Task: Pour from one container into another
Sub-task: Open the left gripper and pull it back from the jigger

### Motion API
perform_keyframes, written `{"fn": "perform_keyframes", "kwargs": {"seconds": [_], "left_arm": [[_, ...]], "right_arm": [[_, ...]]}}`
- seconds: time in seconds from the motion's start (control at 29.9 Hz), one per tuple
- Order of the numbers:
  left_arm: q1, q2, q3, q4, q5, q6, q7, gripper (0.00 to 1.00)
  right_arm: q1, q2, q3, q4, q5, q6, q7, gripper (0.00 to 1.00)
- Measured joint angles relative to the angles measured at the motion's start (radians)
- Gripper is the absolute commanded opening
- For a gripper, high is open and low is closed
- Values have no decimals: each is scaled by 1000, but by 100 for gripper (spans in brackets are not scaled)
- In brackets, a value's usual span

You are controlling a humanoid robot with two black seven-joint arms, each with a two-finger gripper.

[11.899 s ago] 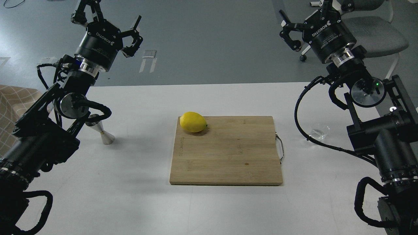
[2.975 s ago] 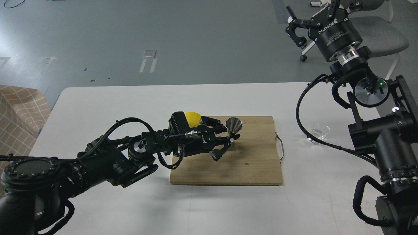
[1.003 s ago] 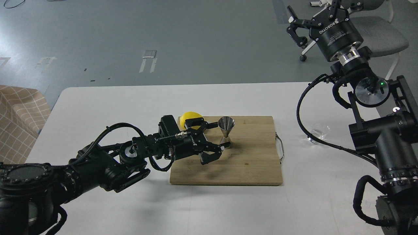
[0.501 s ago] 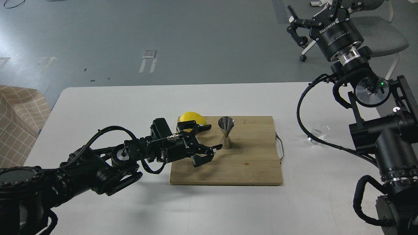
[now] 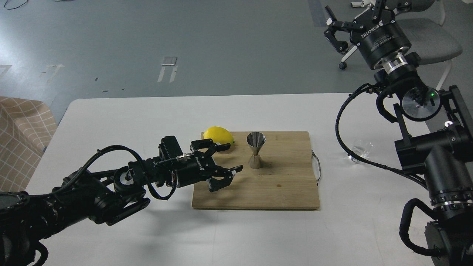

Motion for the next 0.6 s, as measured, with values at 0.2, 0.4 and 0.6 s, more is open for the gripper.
{"fn": "perform_keyframes", "kwargs": {"seconds": [0.2, 0.4, 0.6], "left_arm": [[6, 75, -9, -64, -5, 0, 0, 79], [7, 164, -32, -90, -86, 0, 0, 79], [7, 253, -76, -91, -290, 0, 0, 80]], "right_arm": [[0, -1, 0, 0, 0, 0, 0, 100], [0, -1, 0, 0, 0, 0, 0, 100], [0, 0, 0, 0, 0, 0, 0, 100]]}}
